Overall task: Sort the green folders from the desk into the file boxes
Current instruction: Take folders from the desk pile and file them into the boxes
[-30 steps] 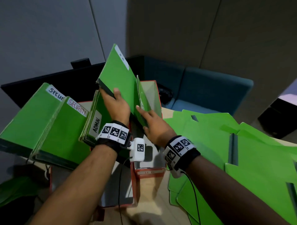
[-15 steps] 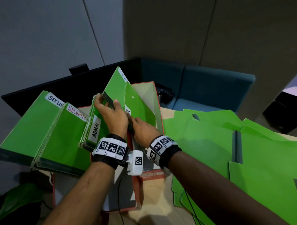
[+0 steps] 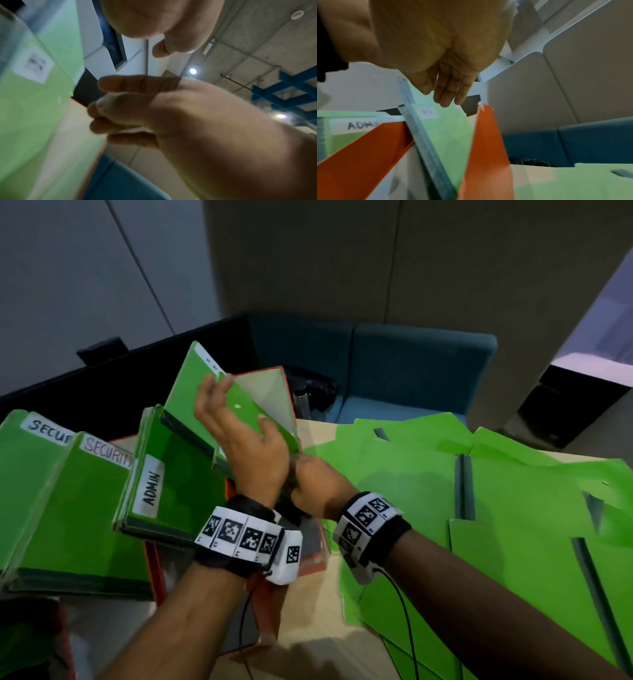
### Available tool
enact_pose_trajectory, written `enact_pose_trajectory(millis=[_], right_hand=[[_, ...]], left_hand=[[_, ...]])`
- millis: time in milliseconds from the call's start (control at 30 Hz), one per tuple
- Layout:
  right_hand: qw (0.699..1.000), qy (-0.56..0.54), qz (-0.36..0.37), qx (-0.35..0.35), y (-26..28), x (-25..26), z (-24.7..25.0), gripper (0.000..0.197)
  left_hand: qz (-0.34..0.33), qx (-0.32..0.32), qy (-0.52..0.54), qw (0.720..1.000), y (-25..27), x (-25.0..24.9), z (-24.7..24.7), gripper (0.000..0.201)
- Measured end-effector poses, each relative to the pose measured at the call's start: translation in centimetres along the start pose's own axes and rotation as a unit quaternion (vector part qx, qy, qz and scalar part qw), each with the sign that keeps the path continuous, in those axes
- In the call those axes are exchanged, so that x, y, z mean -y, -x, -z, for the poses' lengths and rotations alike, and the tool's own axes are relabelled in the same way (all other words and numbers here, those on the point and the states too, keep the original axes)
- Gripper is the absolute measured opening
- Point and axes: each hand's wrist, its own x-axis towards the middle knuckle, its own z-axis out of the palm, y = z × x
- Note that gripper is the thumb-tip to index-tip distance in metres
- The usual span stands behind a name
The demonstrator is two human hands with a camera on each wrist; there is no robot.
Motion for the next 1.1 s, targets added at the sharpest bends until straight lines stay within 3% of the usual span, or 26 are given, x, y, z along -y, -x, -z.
enact_pose_trajectory(millis=[233,367,500,633,767,900,1000,1100], right_hand=[[0.994,-0.005,-0.052,-0.092,6.2,-6.9,5.3,0.027],[0.987,0.021,-0.115,-0.114,10.7,-10.8,7.9,0.016],[0.969,0.04,-0.209,-0.122,16.8,-16.3,8.4,0.029],[0.936,0.065,-0.332,-0.103,23.6,-20.9,8.8,0.031],[0.899,0.083,-0.418,-0.104,29.2,-24.3,9.0,0.035],[0.831,0.099,-0.53,-0.134,33.2,-26.9,8.5,0.047],[0.774,0.081,-0.609,-0.152,35.4,-28.1,8.2,0.05],[0.753,0.03,-0.64,-0.15,36.8,-29.6,7.6,0.051]], left_hand=[[0.036,0.224,0.04,0.973,7.4,-3.0,-7.7,0.054],[0.06,0.323,0.098,0.939,11.8,-4.8,-11.1,0.056],[0.071,0.422,0.085,0.9,16.5,-5.0,-14.2,0.056],[0.165,0.522,0.014,0.837,20.9,-4.9,-15.9,0.062],[0.209,0.576,-0.035,0.789,23.9,-5.0,-17.2,0.069],[0.269,0.621,-0.109,0.728,25.8,-4.7,-18.3,0.067],[0.297,0.656,-0.157,0.676,27.3,-3.9,-18.3,0.052],[0.301,0.66,-0.157,0.67,28.2,-3.6,-18.1,0.033]])
